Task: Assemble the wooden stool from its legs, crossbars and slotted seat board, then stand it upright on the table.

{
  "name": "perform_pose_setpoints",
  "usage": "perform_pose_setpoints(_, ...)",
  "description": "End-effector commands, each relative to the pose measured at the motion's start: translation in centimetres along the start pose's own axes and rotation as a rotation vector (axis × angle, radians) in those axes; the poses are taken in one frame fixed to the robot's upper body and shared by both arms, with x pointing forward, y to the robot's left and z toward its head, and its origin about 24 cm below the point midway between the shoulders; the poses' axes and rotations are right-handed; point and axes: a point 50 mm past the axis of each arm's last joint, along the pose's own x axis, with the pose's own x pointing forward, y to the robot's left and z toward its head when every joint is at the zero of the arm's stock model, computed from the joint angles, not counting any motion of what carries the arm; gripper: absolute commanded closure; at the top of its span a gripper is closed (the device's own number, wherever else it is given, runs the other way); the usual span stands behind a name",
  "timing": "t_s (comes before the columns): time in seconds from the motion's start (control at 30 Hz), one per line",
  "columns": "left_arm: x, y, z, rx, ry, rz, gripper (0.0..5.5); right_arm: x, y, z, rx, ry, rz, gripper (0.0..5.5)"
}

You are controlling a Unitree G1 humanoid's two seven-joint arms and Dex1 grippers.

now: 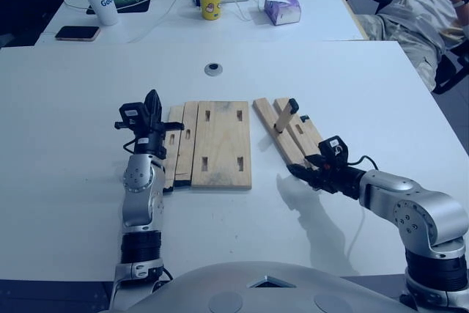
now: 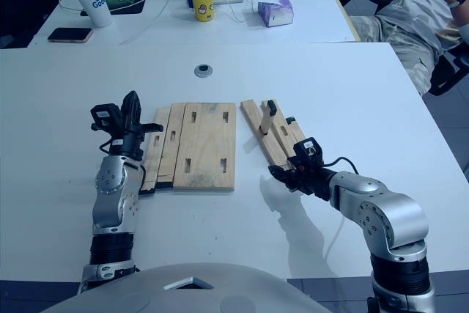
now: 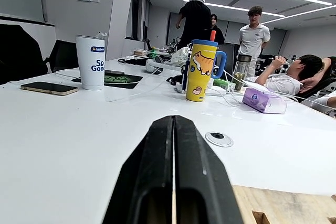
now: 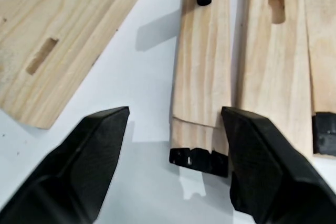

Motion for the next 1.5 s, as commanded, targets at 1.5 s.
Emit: perform_pose_setpoints(1.5,1.2,-0.4,0.1,0.014,-0.008,-0.039,5.5,4.5,-2.0,-1.4,-0.149,0.007,-0.092,2.23)
